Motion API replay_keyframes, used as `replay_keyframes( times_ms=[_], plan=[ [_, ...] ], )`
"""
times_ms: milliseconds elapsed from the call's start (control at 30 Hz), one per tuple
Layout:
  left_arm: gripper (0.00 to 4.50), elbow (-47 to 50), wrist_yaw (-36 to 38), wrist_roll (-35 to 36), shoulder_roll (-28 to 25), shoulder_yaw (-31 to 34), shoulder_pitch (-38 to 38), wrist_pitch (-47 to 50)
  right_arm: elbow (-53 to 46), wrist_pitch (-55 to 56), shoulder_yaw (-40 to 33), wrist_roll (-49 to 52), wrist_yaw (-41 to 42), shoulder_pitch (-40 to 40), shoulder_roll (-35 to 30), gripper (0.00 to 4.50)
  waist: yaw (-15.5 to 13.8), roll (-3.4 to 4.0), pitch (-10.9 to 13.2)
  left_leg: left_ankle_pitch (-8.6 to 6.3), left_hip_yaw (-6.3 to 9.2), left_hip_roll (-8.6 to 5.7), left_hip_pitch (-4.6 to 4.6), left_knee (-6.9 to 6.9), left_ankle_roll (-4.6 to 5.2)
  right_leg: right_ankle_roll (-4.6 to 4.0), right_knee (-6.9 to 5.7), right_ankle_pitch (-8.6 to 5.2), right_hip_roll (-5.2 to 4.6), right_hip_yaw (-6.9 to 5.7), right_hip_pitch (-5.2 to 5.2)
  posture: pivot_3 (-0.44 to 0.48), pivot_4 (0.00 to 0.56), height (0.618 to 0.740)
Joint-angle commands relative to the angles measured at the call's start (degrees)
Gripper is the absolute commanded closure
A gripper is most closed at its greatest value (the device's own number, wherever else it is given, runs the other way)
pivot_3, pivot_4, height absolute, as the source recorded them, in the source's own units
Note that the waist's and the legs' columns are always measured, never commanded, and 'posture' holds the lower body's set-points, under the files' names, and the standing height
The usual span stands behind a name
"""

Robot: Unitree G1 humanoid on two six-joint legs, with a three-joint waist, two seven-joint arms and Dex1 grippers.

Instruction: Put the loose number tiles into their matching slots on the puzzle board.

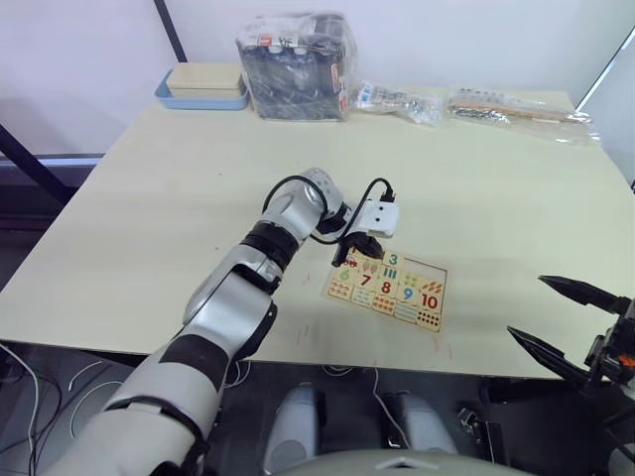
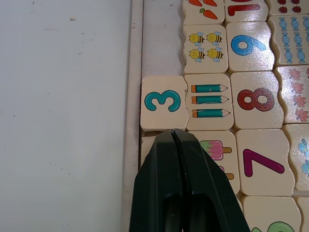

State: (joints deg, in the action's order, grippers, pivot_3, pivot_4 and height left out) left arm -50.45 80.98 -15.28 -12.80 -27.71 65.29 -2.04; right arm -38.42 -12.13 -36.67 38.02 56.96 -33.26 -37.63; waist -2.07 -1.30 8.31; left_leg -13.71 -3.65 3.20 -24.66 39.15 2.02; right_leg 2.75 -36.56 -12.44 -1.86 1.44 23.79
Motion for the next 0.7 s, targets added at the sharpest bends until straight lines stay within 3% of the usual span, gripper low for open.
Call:
replay_keyframes(
  times_ms=[33, 700],
  plan=[
    [4.48, 2.1, 0.1, -0.1, 0.3, -0.4, 0.2, -0.7, -1.8, 1.2, -0.5, 0.2, -0.3, -0.2, 0.2, 0.00, 0.0, 0.00, 0.0, 0.00, 0.00, 0.00, 0.00, 0.00, 0.00, 0.00, 0.00, 0.00, 0.00, 0.00, 0.00, 0.000, 0.150, 0.740],
    [4.48, 4.6, 1.0, 0.8, 0.5, 0.4, -0.6, 1.0, -1.9, 0.9, -0.2, 0.3, -0.4, 0.0, 0.1, 0.00, 0.0, 0.00, 0.0, 0.00, 0.00, 0.00, 0.00, 0.00, 0.00, 0.00, 0.00, 0.00, 0.00, 0.00, 0.00, 0.000, 0.150, 0.740]
  ],
)
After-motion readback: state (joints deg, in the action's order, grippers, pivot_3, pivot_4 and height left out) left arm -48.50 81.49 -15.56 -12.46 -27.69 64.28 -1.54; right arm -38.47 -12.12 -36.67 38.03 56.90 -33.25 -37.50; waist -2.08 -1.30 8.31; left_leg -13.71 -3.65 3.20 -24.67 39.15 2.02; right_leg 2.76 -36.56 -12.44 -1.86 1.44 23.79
